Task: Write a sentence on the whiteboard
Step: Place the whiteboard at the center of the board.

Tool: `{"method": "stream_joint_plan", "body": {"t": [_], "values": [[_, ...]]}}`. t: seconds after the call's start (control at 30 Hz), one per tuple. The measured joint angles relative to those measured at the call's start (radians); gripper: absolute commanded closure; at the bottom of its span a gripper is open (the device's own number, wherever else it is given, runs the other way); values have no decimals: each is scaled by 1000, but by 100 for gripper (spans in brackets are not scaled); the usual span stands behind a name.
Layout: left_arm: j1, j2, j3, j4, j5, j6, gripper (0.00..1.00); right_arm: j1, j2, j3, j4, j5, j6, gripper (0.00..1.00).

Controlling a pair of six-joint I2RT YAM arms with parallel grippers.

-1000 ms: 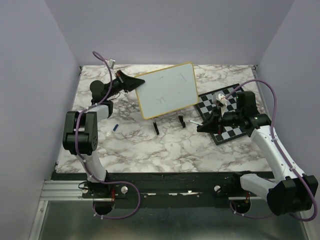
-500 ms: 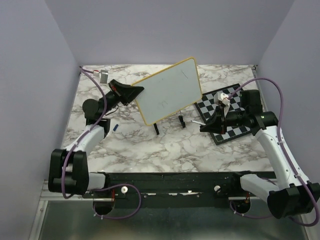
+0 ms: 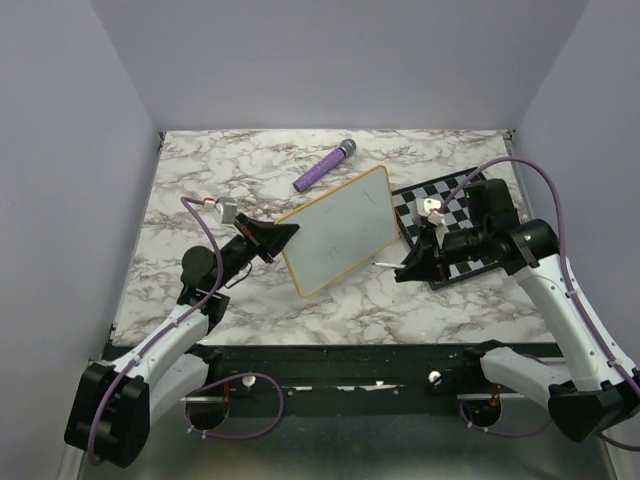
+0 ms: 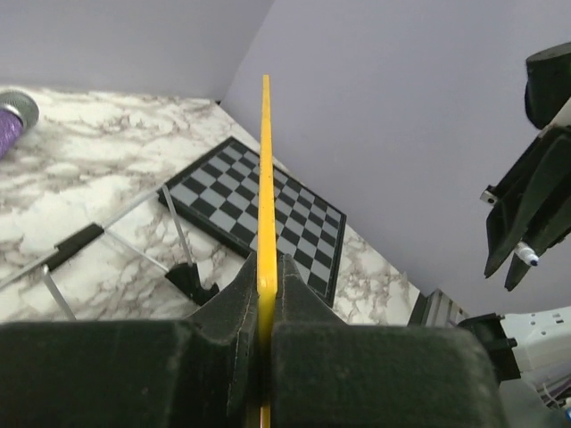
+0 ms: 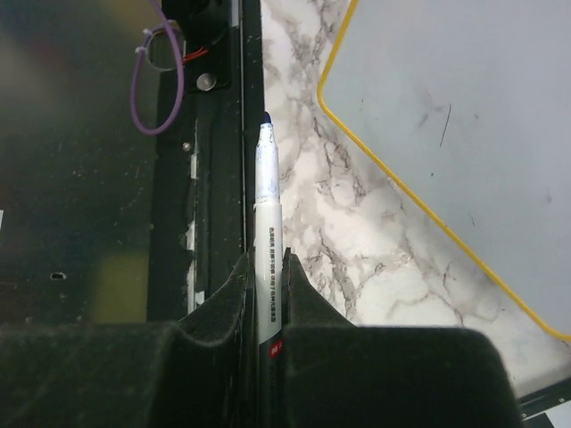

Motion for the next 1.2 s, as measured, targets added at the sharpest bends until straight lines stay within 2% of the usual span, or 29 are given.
{"method": "stream_joint_plan", "body": {"t": [0.23,0.47,0.83,1.2], "values": [[-103,-31,-97,-19,-84,25,100,100,23,-4,27,90,50,99],[-138,-97,-146,-40,-135,66,100,156,61,-21,77,134,75,99],[-193,1,-204,45,-209,82,100,258,130,-34,187,205,146,99],[-227,40,-219,98,-270,82,100,346,170,-96,398,342,320,99]]}}
